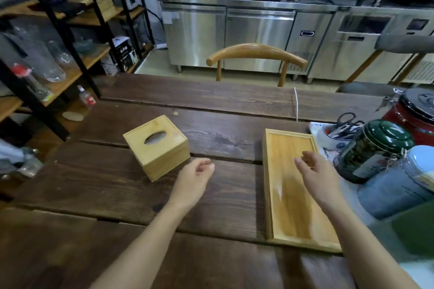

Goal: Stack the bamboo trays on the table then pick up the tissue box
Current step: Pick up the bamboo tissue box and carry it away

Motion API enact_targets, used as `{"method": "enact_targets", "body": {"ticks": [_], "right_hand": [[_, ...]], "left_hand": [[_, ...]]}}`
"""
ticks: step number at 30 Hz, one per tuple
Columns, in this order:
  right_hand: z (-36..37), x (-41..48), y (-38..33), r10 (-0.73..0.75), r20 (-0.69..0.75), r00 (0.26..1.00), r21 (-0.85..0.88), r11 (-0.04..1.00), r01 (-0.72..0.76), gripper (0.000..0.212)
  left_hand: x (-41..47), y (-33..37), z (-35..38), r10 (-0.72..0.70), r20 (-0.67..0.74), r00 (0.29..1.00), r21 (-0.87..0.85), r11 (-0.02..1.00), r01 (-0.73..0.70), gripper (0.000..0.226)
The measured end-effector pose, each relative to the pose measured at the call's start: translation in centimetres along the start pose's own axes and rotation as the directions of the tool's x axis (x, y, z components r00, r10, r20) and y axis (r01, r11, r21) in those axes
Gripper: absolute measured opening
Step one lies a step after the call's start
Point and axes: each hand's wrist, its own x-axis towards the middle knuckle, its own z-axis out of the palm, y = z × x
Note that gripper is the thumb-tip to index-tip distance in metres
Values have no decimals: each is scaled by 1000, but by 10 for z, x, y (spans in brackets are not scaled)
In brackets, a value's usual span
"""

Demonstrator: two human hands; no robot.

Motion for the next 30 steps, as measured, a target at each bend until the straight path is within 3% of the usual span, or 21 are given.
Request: {"method": "enact_targets", "body": {"ticks": [3,6,8,12,14,20,25,30], "right_hand": [[50,15,-46,-68,128,989,44,997,63,37],[105,23,-85,-113,298,948,21,994,112,44],[136,23,-107,-113,376,920,42,994,105,52],[181,19,-137,-88,486,870,126,992,30,70],[196,17,-144,-66,525,848,135,991,-6,71],[215,9,-150,-25,533,846,180,980,-85,40],[212,0,-155,26,486,873,160,980,-118,32],[202,-26,-165,7,441,897,147,986,-80,34]], "left_hand": [[8,-1,-47,123,-256,959,116,989,-96,24],[18,-12,-82,264,-449,854,363,927,-96,32],[27,-24,-97,195,-509,838,363,932,3,49],[45,-47,-107,-161,-415,895,53,978,201,74],[52,-56,-106,-236,-337,911,-93,972,217,75],[57,-66,-96,-294,-246,923,-523,843,129,69],[54,-69,-101,-329,-231,915,-628,769,118,62],[32,-72,-120,-281,-181,942,-625,773,111,58]]}}
